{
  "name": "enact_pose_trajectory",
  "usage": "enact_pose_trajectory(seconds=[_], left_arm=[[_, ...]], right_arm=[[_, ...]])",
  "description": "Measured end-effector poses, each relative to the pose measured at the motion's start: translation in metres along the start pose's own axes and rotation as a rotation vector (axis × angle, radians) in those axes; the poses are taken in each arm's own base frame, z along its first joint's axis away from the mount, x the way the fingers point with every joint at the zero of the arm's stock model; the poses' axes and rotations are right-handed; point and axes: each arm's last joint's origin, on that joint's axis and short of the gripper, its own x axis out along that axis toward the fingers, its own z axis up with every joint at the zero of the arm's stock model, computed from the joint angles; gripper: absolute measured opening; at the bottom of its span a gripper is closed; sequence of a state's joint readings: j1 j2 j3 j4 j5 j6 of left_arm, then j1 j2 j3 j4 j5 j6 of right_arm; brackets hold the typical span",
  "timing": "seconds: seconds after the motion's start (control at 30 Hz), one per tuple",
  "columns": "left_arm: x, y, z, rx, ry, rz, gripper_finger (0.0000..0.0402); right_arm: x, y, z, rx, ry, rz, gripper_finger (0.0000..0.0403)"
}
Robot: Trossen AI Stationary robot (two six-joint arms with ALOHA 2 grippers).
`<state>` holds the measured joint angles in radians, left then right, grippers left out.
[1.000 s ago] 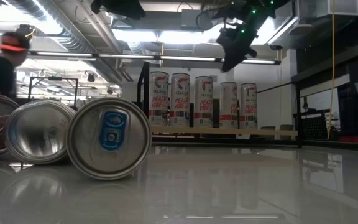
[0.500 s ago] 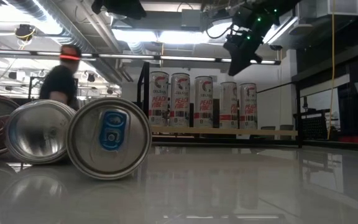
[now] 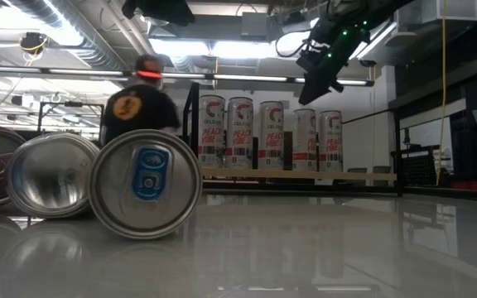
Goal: Place canned beverage on shelf
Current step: Put the white pink soda can on the shelf aligned with the other white pink soda cans
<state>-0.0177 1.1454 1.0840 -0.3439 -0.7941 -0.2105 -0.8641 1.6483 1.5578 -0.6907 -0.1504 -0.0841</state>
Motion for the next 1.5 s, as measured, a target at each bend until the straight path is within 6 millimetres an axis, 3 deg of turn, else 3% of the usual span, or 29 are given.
enact_pose_trajectory(seconds=[0.23, 0.93, 1.13, 1.5], left_arm=[[0.000, 0.000, 0.000, -0.025, 0.000, 0.000, 0.0092], [0.000, 0.000, 0.000, -0.026, 0.000, -0.001, 0.0092], [0.000, 0.000, 0.000, -0.026, 0.000, -0.001, 0.0092], [0.000, 0.000, 0.000, -0.026, 0.000, -0.001, 0.0092]], right_arm=[[0.015, -0.002, -0.003, 0.006, 0.038, 0.001, 0.0066], [0.014, -0.002, -0.010, 0.005, 0.114, -0.018, 0.0066], [0.011, -0.002, -0.013, 0.009, 0.140, -0.017, 0.0066], [-0.014, 0.002, -0.012, 0.003, 0.122, -0.042, 0.0066]])
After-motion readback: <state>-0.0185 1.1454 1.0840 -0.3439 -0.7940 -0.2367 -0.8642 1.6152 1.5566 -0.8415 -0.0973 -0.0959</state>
